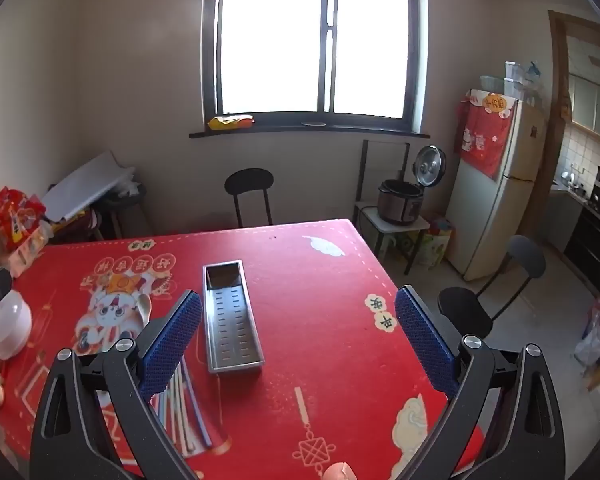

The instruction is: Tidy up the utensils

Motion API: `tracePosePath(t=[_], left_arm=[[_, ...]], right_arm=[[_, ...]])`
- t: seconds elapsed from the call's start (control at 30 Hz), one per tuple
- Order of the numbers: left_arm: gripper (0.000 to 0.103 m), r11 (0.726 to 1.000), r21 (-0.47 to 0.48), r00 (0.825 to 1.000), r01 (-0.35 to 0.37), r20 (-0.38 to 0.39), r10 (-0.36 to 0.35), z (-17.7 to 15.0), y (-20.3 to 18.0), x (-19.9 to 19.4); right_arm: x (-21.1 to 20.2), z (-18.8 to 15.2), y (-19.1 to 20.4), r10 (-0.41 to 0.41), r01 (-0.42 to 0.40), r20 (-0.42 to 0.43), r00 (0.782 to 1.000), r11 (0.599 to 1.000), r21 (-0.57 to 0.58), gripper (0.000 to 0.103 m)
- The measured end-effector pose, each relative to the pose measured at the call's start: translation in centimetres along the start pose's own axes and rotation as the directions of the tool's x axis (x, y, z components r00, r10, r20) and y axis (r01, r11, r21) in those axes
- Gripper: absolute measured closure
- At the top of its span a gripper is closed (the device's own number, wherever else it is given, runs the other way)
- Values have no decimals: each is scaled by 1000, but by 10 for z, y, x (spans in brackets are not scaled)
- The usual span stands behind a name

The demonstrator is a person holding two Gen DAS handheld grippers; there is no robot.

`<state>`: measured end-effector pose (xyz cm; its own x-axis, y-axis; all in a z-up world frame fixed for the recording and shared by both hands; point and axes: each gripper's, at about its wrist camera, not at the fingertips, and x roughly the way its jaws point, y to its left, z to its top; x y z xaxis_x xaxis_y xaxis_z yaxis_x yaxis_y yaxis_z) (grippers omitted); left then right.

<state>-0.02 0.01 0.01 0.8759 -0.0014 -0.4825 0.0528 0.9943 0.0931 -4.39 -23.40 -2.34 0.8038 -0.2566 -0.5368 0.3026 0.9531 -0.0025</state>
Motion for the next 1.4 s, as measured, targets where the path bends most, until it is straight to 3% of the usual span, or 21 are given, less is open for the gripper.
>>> tracePosePath(t=[1.4], left_arm=[[5,1000,21,999,-11,-35,12,-12,0,9]], right_arm=[[18,-8,3,-33,33,-34,999,999,-5,9]])
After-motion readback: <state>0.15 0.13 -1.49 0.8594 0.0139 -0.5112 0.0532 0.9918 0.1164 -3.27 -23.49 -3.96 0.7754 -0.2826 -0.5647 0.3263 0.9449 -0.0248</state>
